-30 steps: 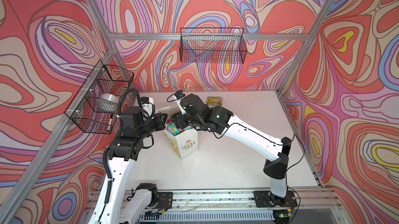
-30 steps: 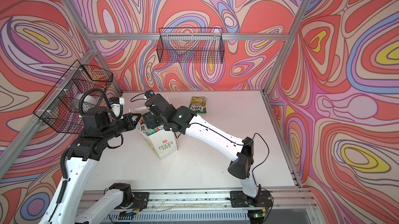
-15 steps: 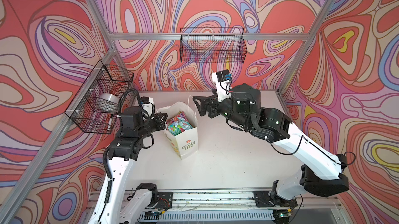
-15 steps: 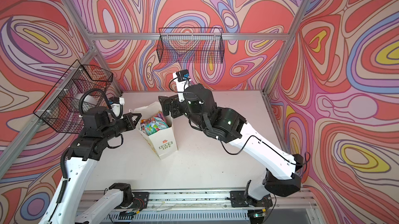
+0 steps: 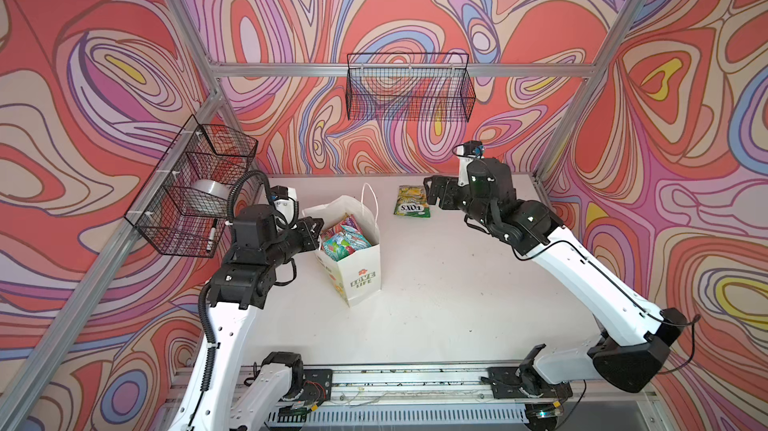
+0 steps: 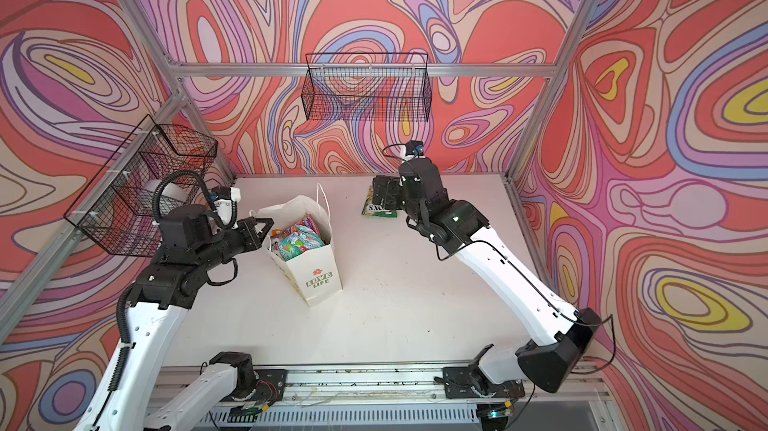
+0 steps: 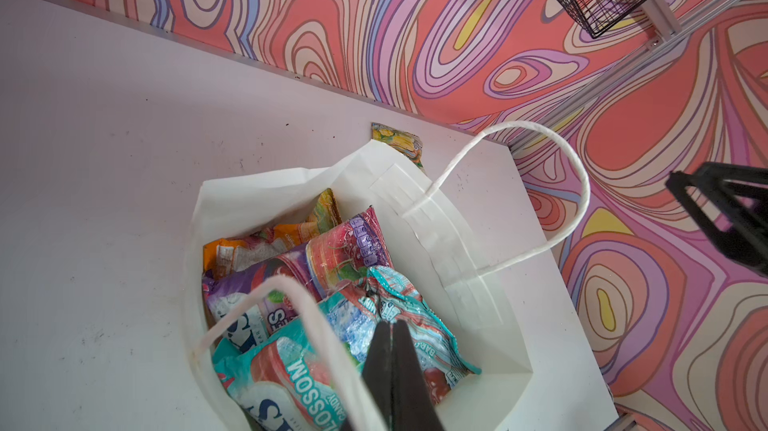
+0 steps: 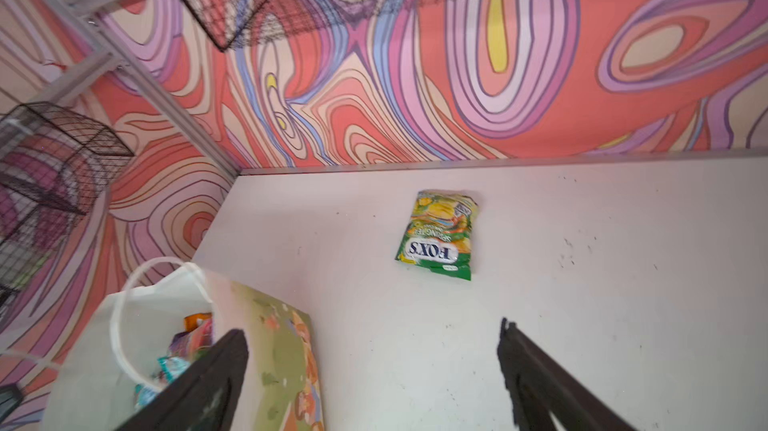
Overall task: Place the snacks into the paper bag
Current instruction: 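Withdraw the right gripper from the bag toward the Spring Tea packet, then grasp the yellow-green Spring Tea packet with the right gripper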
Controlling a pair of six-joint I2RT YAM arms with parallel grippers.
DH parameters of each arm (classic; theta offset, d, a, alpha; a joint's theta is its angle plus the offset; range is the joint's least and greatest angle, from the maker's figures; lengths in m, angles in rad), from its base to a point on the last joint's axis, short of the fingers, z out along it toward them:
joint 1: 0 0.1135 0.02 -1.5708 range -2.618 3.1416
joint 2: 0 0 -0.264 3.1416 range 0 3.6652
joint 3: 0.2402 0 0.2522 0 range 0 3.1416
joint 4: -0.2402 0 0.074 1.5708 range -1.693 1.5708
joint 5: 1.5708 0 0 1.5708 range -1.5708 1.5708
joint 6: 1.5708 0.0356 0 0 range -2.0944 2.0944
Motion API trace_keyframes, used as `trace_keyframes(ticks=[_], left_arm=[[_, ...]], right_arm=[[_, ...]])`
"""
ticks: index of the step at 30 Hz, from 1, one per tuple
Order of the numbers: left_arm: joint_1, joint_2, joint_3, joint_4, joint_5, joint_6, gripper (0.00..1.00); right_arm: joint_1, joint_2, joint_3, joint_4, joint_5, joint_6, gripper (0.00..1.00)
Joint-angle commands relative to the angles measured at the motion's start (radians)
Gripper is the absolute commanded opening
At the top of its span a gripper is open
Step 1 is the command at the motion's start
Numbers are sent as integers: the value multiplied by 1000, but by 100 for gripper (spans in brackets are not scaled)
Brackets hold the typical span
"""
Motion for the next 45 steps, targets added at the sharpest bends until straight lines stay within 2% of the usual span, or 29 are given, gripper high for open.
trace_keyframes(ticks=[1, 3, 7, 10, 18, 25, 30, 36, 40, 45], left_arm=[[-4, 1, -1, 16, 4, -1, 0], [-5, 0, -1, 14, 0, 2, 0], [-4, 0, -1, 14, 1, 3, 0], [-4, 2, -1, 14, 0, 4, 0], [-4, -2, -1, 13, -1, 6, 0], [-4, -2, 2, 10, -3, 8, 0], [-5, -6, 2, 11, -4, 10, 0], [-4, -5, 2, 11, -3, 8, 0], [-4, -5, 1, 13, 0, 6, 0], [-4, -1, 2, 12, -2, 9, 0]], right_arm=[[-176, 71, -110, 123, -290, 122, 98], [-243, 104, -182, 216, -355, 158, 98], [-303, 194, -253, 323, -357, 180, 98], [-342, 304, -265, 386, -420, 218, 98], [-353, 598, -206, 548, -576, 305, 95], [-351, 727, -160, 633, -640, 367, 91], [-346, 803, -114, 660, -689, 402, 79], [-327, 863, -69, 665, -702, 423, 70], [-326, 906, -36, 683, -723, 445, 55], [-326, 936, -21, 745, -761, 491, 29]])
